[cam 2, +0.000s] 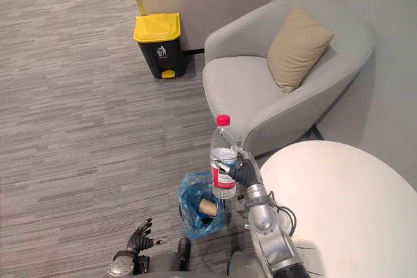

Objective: Gather rubbish on tea table into small bin, then transfer packed bag to large trash can.

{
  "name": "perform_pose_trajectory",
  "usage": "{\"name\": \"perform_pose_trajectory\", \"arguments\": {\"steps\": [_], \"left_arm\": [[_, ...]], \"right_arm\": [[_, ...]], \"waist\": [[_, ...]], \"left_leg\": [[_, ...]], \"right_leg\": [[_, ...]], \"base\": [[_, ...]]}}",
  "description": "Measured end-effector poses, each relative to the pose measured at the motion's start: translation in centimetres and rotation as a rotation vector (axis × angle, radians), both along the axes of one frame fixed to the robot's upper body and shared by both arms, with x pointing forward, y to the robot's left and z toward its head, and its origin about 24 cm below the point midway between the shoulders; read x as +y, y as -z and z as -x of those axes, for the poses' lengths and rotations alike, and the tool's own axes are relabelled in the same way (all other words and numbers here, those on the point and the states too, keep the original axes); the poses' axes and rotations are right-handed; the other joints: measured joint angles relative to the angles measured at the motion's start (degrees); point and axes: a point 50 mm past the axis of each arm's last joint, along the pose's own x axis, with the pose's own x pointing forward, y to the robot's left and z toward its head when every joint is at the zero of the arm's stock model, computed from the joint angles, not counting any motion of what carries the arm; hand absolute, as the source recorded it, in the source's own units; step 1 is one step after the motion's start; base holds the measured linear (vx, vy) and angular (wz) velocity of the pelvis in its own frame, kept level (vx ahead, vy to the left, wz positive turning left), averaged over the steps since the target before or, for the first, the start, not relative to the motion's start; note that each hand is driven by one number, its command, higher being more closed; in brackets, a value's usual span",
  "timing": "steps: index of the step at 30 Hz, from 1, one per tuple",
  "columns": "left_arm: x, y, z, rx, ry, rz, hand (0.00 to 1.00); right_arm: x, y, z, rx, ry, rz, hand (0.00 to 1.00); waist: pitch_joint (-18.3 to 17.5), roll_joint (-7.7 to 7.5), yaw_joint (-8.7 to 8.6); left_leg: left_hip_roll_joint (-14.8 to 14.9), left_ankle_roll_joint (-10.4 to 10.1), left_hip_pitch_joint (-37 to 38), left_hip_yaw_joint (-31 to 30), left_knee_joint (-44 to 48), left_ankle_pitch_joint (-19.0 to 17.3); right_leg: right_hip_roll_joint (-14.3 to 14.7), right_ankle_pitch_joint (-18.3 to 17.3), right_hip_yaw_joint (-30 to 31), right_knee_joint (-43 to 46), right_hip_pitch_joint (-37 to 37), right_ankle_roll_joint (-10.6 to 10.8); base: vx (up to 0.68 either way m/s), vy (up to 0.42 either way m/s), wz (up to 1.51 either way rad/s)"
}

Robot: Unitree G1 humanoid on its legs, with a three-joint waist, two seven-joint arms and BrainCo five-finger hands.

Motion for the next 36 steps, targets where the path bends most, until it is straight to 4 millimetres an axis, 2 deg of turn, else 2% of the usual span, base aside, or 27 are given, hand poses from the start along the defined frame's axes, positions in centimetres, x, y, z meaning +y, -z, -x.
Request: {"name": "perform_pose_trajectory", "arguments": {"steps": [3,8,11,13,16,18,19,21,22,23,26,28,30,34,36], "left_arm": [[0.1,0.1,0.1,0.006,0.0,-0.004,0.0],[0.4,-0.2,-0.6,-0.016,0.018,-0.025,0.0],[0.6,-1.0,-2.7,-0.069,0.029,-0.039,0.0],[0.6,-1.9,-4.7,-0.124,0.037,-0.048,0.0],[0.4,-2.8,-6.5,-0.178,0.036,-0.054,0.0],[0.6,-3.7,-7.5,-0.231,0.016,-0.046,0.0],[0.6,-3.9,-7.7,-0.243,0.005,-0.042,0.0],[0.5,-5.4,-9.0,-0.322,-0.023,-0.036,0.0],[0.5,-5.6,-9.4,-0.336,-0.022,-0.033,0.0],[-0.1,-7.0,-11.1,-0.403,-0.026,-0.019,0.0],[-0.6,-8.6,-12.8,-0.482,-0.06,0.015,0.0],[-1.0,-9.8,-13.7,-0.536,-0.058,0.033,0.0],[-1.3,-10.6,-14.4,-0.577,-0.079,0.052,0.0],[-1.7,-12.5,-16.0,-0.651,-0.103,0.076,0.0],[-1.9,-13.5,-16.5,-0.693,-0.1,0.086,0.0]], "right_arm": [[0.0,0.0,0.0,0.003,0.002,-0.013,1.0],[1.8,0.5,-0.3,0.027,-0.104,-0.015,1.0],[3.5,-0.9,-2.4,-0.035,-0.207,0.041,1.0],[4.7,-1.7,-3.7,-0.065,-0.26,0.077,1.0],[5.1,-2.3,-4.2,-0.087,-0.286,0.1,1.0],[5.9,-3.3,-4.7,-0.124,-0.307,0.099,1.0],[6.0,-3.6,-4.9,-0.134,-0.308,0.098,1.0],[6.6,-5.2,-5.8,-0.189,-0.307,0.094,1.0],[6.6,-5.4,-5.9,-0.2,-0.3,0.092,1.0],[6.6,-6.4,-6.4,-0.242,-0.276,0.087,1.0],[6.6,-7.5,-7.0,-0.272,-0.252,0.082,1.0],[6.5,-8.6,-7.6,-0.314,-0.221,0.063,1.0],[6.3,-10.2,-8.2,-0.372,-0.193,0.051,1.0],[4.8,-12.5,-9.8,-0.438,-0.086,0.036,1.0],[3.8,-12.9,-10.7,-0.432,-0.03,0.048,1.0]], "waist": [[0.0,-0.04,0.08],[0.8,-0.22,1.55],[4.7,0.11,1.79],[8.4,0.25,2.29],[10.0,0.61,2.97],[11.5,0.91,3.22],[11.9,0.88,3.27],[13.0,0.93,3.76],[13.4,0.95,4.07],[14.6,1.16,4.61],[14.9,1.17,4.57],[16.7,1.05,4.62],[17.0,1.09,4.67],[19.3,1.02,4.8],[20.3,1.03,4.92]], "left_leg": [[-0.3,0.0,0.5,-0.7,-0.1,0.0],[-0.6,-0.3,-3.0,-2.0,1.9,0.2],[-0.6,-0.3,-9.3,-2.3,6.5,0.2],[-1.5,-0.3,-14.2,-2.2,10.0,-1.0],[-1.3,-0.2,-18.2,0.4,12.0,-1.1],[1.0,0.4,-22.9,4.5,16.7,-1.5],[0.9,0.7,-24.1,4.7,17.9,-1.7],[1.4,1.4,-29.0,5.7,21.6,-2.5],[1.5,1.4,-29.7,5.9,22.1,-2.6],[1.6,1.6,-33.1,6.3,24.6,-3.2],[2.0,2.0,-38.7,6.6,27.4,-3.5],[2.0,2.3,-41.5,7.2,29.3,-3.9],[2.0,2.1,-46.7,7.0,31.4,-3.7],[1.7,1.9,-53.2,6.0,34.0,-3.5],[1.3,1.6,-54.9,5.7,34.6,-3.4]], "right_leg": [[-0.2,0.3,-0.8,-1.5,1.6,0.1],[-0.4,0.3,-2.4,-0.1,-0.3,0.0],[-0.5,-0.4,-2.7,5.5,-7.1,-0.3],[-1.5,-2.4,-2.9,11.6,-12.1,-0.1],[-2.8,-3.9,-3.4,15.4,-17.0,-0.1],[-3.4,-5.3,-3.4,20.0,-21.2,0.3],[-3.5,-5.6,-3.3,21.3,-22.5,0.2],[-3.6,-5.8,-2.0,24.2,-27.6,0.3],[-3.6,-5.8,-1.9,24.7,-28.3,0.3],[-3.7,-6.0,-1.5,27.1,-31.7,0.5],[-4.2,-6.5,-1.2,29.6,-37.0,0.9],[-4.5,-6.8,-0.5,32.1,-40.1,0.8],[-4.5,-6.8,-0.4,34.6,-45.5,0.9],[-4.8,-7.7,-0.5,38.4,-51.9,0.5],[-5.6,-8.4,-0.6,39.9,-53.9,0.3]], "base": [[0.04,-0.001,0.14],[-0.06,-0.002,0.17],[-0.19,0.008,0.14],[-0.32,0.02,0.22],[-0.19,0.018,0.29],[-0.16,-0.002,0.08],[-0.16,-0.007,-0.01],[-0.12,0.059,-0.16],[-0.12,0.065,-0.19],[-0.1,0.039,-0.07],[-0.08,0.009,0.02],[-0.05,-0.024,0.01],[-0.05,-0.041,-0.01],[-0.04,-0.062,0.13],[-0.02,-0.095,0.18]]}}
